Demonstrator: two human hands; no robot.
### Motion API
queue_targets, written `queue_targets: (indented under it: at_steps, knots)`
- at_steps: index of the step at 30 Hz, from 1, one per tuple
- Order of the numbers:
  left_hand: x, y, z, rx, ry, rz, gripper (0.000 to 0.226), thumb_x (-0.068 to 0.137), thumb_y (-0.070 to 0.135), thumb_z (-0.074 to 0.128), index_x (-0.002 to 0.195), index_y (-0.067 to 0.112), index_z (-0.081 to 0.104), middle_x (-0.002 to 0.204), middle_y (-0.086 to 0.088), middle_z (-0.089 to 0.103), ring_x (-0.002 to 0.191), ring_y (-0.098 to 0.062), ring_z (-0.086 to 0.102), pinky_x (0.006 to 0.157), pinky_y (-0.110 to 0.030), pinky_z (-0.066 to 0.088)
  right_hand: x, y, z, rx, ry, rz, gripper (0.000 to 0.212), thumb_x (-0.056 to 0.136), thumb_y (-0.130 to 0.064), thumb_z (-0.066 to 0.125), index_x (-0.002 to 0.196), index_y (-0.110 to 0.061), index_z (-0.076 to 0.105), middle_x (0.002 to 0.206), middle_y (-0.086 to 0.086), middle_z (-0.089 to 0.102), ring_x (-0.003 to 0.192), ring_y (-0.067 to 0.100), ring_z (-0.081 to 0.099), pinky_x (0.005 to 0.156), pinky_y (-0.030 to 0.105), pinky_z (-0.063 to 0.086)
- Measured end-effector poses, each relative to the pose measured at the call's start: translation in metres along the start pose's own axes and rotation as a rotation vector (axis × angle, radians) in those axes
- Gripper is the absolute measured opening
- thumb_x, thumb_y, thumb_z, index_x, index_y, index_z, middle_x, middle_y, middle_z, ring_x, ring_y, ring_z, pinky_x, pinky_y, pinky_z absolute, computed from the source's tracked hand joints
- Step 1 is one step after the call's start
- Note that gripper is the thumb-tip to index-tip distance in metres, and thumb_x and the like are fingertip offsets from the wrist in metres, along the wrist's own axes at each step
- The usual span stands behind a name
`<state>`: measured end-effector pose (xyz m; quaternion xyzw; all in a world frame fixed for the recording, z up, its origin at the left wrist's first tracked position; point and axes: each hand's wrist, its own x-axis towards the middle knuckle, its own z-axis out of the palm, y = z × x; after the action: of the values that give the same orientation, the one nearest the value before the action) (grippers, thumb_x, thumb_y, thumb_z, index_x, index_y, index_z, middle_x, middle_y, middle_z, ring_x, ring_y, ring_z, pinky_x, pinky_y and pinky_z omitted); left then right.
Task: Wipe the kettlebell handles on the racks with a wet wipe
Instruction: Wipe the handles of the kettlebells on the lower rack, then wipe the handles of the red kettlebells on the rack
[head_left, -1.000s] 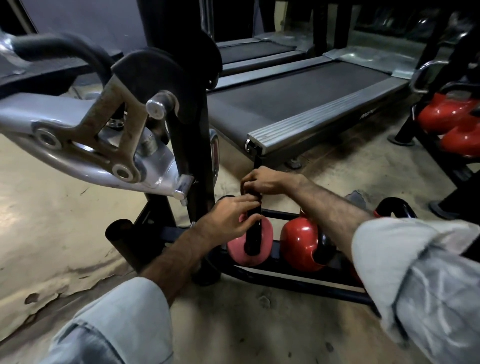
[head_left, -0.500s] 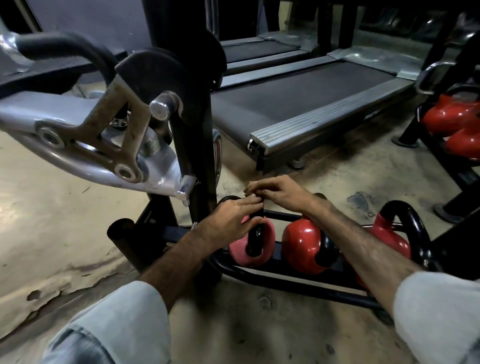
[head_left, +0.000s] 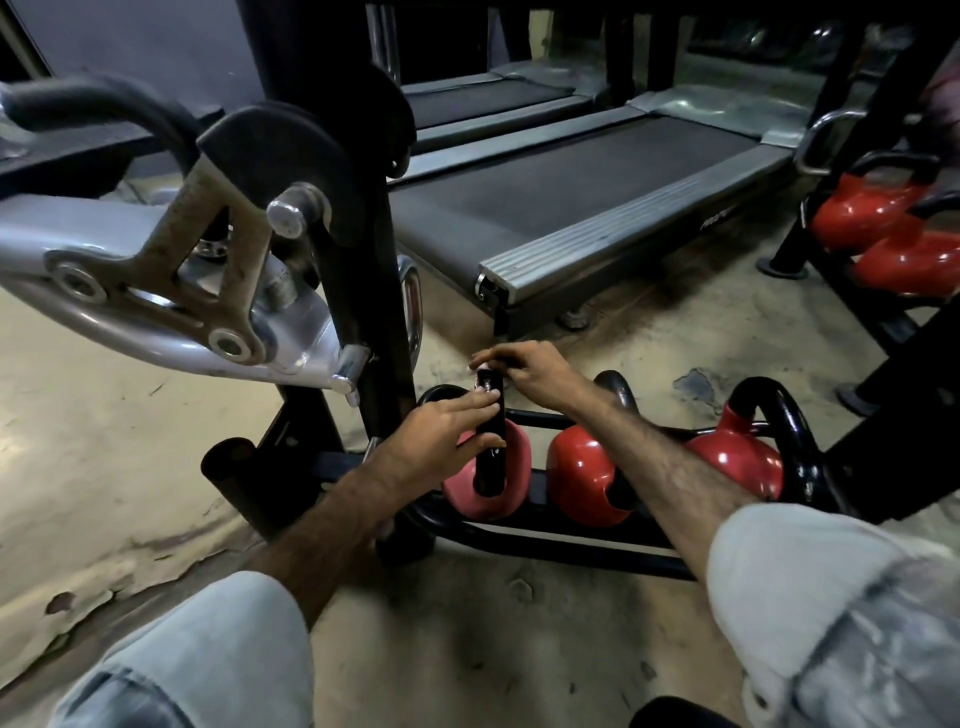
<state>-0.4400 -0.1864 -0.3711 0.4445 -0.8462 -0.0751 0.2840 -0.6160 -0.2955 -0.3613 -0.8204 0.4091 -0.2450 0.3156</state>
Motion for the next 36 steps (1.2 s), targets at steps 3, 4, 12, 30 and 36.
queue_targets:
  at_steps: [3, 4, 12, 30, 36]
  knots:
    - [-0.002, 0.002, 0.001, 0.009, -0.004, -0.014, 0.054, 0.083, 0.046, 0.053, 0.113, 0.004, 0.068, 0.125, -0.009, 0.063, 0.117, -0.022, 0.059, 0.093, -0.039, 0.053, -0.014, -0.009, 0.006, 0.001, 0.095, 0.040, 0.026, 0.090, -0.007, 0.061, 0.108, -0.018, 0.074, 0.110, -0.002, 0.074, 0.105, 0.001, 0.065, 0.099, 0.024, 0.049]
    - [-0.002, 0.002, 0.002, 0.012, -0.006, -0.027, 0.052, 0.083, 0.044, 0.056, 0.113, 0.004, 0.068, 0.126, -0.009, 0.062, 0.117, -0.023, 0.059, 0.093, -0.040, 0.053, -0.022, -0.011, 0.007, 0.029, 0.122, 0.035, 0.030, 0.086, -0.003, 0.062, 0.109, -0.017, 0.074, 0.111, -0.001, 0.073, 0.108, 0.002, 0.064, 0.100, 0.020, 0.047]
    - [-0.001, 0.012, 0.000, 0.049, 0.026, -0.108, 0.041, 0.079, 0.034, 0.065, 0.107, 0.005, 0.071, 0.119, -0.008, 0.066, 0.108, -0.023, 0.065, 0.093, -0.037, 0.053, -0.029, -0.025, 0.021, 0.081, 0.351, 0.180, 0.020, 0.088, -0.014, 0.069, 0.106, -0.015, 0.076, 0.104, 0.001, 0.075, 0.101, 0.003, 0.067, 0.091, 0.012, 0.049]
    - [0.086, 0.089, 0.068, 0.056, -0.198, 0.073, 0.044, 0.092, 0.005, 0.050, 0.135, 0.013, 0.050, 0.147, -0.006, 0.042, 0.133, -0.021, 0.044, 0.109, -0.033, 0.038, -0.195, 0.015, -0.024, 0.296, 0.776, 0.461, 0.017, 0.088, -0.023, 0.069, 0.104, -0.020, 0.073, 0.090, -0.013, 0.074, 0.083, 0.001, 0.068, 0.086, 0.026, 0.055]
    - [0.102, 0.075, 0.087, -0.112, -0.172, 0.000, 0.036, 0.091, 0.006, 0.056, 0.127, 0.011, 0.059, 0.142, -0.006, 0.048, 0.129, -0.019, 0.048, 0.105, -0.035, 0.042, -0.209, 0.004, 0.015, 0.298, 0.899, 0.469, 0.014, 0.095, -0.027, 0.058, 0.093, -0.023, 0.071, 0.090, -0.016, 0.070, 0.086, -0.004, 0.061, 0.075, 0.009, 0.043]
